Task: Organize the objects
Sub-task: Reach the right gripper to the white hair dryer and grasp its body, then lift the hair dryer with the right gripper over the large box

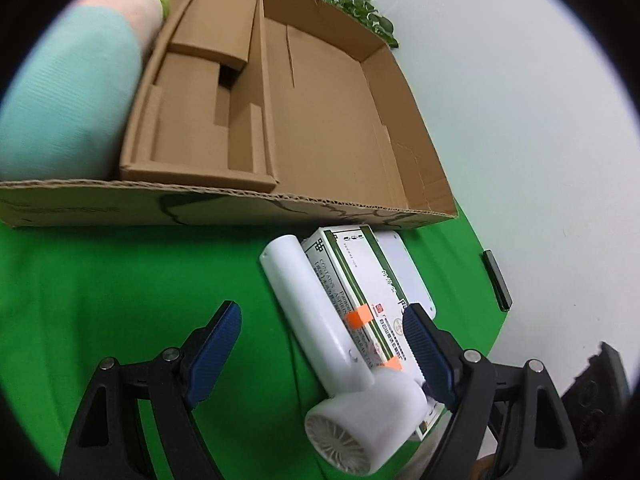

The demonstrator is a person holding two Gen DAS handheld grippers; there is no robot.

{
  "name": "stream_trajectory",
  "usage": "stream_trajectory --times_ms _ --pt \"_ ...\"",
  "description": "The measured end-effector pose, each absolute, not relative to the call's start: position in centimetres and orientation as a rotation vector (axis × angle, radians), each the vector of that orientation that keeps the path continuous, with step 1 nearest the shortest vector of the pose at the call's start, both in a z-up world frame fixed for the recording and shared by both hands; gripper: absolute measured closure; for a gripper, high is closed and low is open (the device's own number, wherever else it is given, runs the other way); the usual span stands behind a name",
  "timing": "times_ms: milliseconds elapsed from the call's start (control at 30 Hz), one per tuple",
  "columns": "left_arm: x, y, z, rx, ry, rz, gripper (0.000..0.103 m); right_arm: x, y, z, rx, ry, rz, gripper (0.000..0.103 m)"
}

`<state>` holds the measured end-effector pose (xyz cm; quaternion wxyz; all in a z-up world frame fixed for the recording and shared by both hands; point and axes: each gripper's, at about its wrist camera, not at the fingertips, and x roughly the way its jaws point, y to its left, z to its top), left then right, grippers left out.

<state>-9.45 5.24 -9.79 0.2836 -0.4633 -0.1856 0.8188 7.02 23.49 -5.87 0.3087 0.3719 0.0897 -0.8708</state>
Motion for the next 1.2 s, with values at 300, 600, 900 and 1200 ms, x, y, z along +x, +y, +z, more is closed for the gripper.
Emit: stream_trajectory --times_ms 300,600,900,1200 --pt "-10.0 7.2 -11.8 -1.312 -0.492 2.129 0.040 6.6 24.4 -5.8 0.973 0.209 -2.325 0.018" --pt "-8.9 7.4 -12.2 -1.328 -0.504 2.125 0.067 6.9 20.8 -6.7 0.961 0.361 -2.314 0.039" --pt "-6.2 6.4 -12.0 -1.384 -0.500 2.217 0.069 7.6 19.1 -6.9 0.938 0.332 -2.257 0.040" --pt "-4.1 6.3 -11.9 -1.409 -0.513 2.262 0.071 7.3 18.4 -7.2 0.947 0.264 -2.181 0.038"
